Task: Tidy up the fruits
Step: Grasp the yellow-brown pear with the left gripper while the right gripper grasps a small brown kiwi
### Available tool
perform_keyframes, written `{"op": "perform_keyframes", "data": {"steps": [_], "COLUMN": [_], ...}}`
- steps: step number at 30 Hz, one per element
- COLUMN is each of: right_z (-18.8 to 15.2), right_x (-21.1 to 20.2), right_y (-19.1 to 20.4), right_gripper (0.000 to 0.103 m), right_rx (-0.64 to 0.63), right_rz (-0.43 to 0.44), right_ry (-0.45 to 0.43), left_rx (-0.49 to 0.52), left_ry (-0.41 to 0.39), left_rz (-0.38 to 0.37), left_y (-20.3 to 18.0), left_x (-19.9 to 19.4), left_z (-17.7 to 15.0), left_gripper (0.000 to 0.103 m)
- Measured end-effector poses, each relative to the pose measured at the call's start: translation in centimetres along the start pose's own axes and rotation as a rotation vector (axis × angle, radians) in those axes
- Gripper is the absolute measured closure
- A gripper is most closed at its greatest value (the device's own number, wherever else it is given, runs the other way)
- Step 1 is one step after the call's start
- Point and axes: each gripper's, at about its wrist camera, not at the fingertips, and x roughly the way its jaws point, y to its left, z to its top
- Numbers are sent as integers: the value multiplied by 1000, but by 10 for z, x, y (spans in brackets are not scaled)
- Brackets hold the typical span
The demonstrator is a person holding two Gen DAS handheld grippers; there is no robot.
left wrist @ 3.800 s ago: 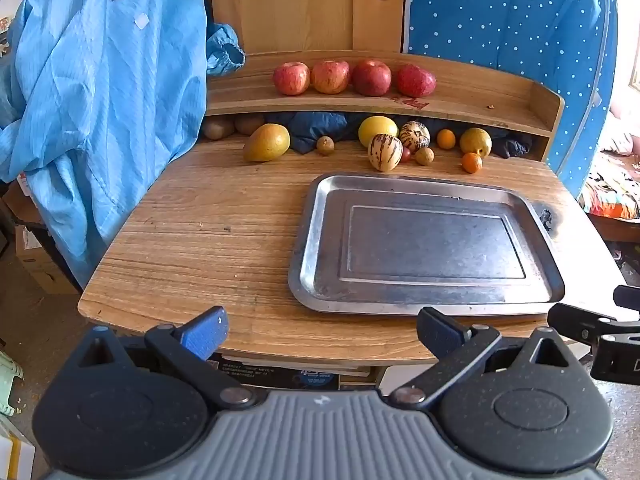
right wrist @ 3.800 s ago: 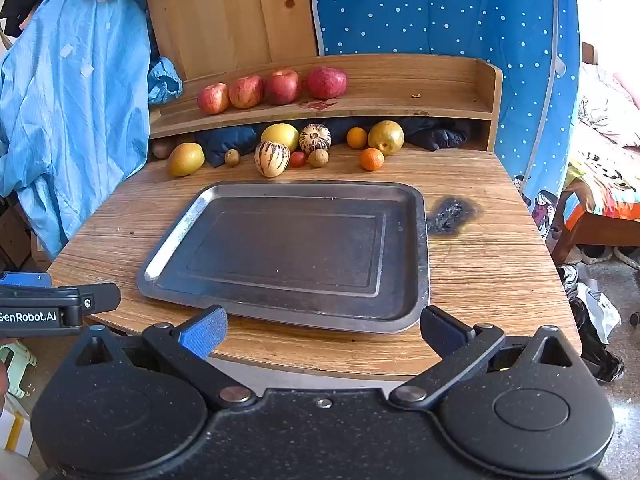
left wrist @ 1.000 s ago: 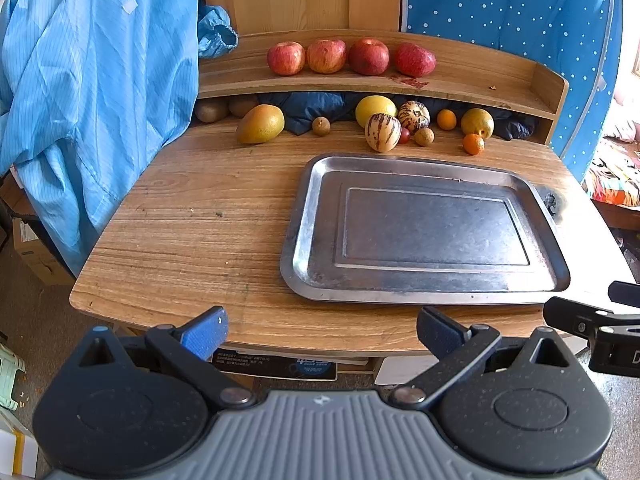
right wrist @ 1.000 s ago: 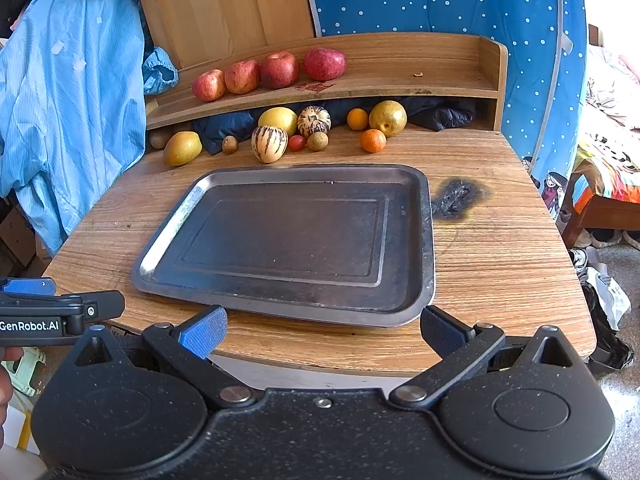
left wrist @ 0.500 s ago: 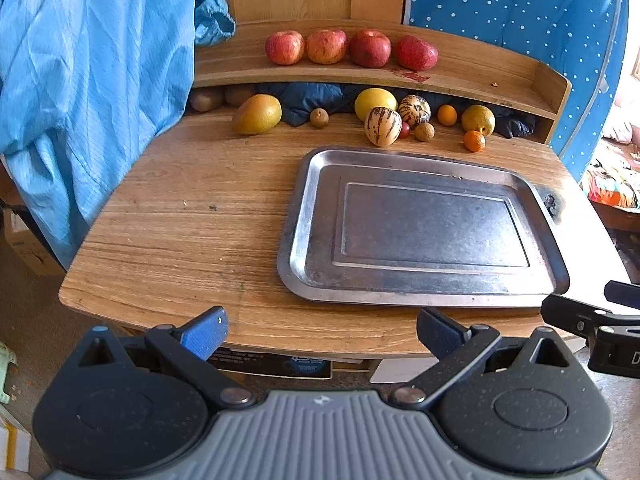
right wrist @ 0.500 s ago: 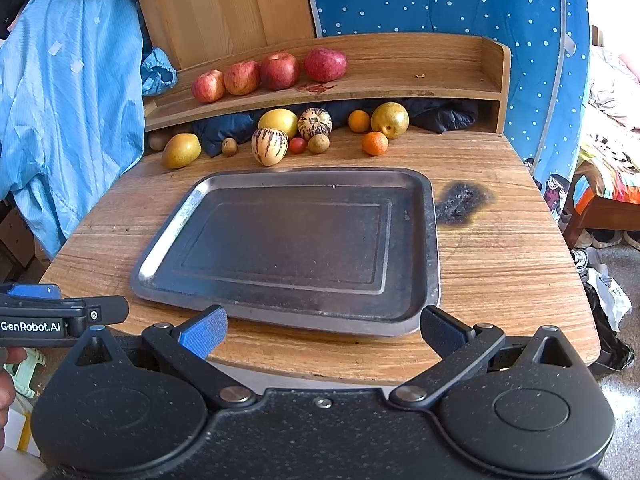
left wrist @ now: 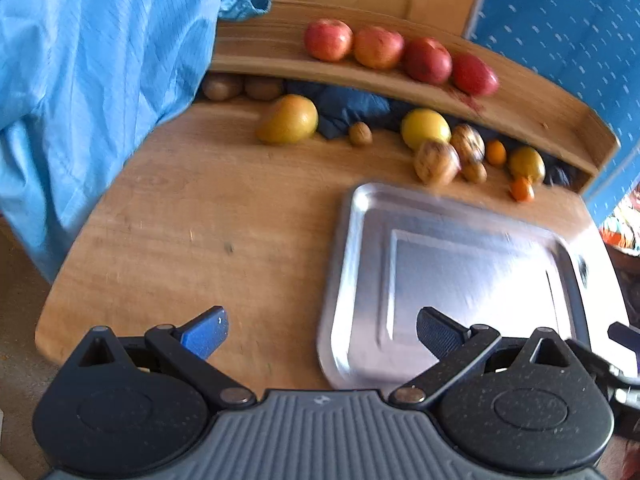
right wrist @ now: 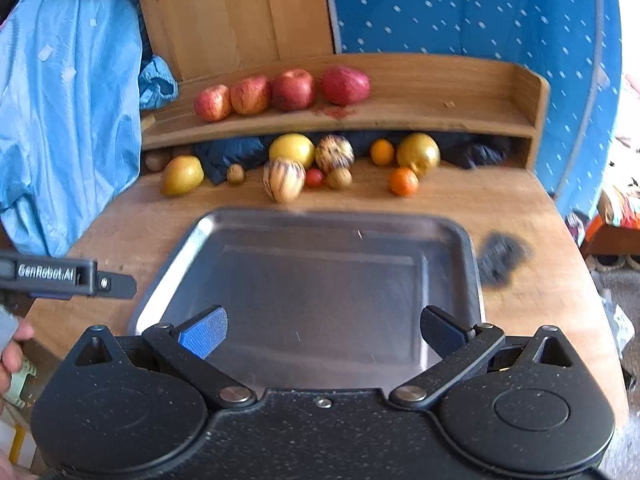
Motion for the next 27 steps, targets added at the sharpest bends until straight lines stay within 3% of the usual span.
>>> {"op": "perform_keyframes", "data": {"steps": [5,13,20,27], "right_z": [22,55,95,119], "right_x": [32,88,137,176], "right_y": [34,88,117,132], "right_gripper": [1,1,1,1], "right_rx": [-77,-343,-409,-498], "right_rz": [-1,7,-8,-85], "right_ry": [-8,-14,18,4], "left_rx": [-8,7,85,87], "left_ry": [-30,-50,-27,18], "left_rz": [-6,-20,-42,-134], "left_y": [24,66,70,69], "left_x": [24,70,110,141], "left_z": [47,104,140,160], "left_gripper": [1,1,1,1]}}
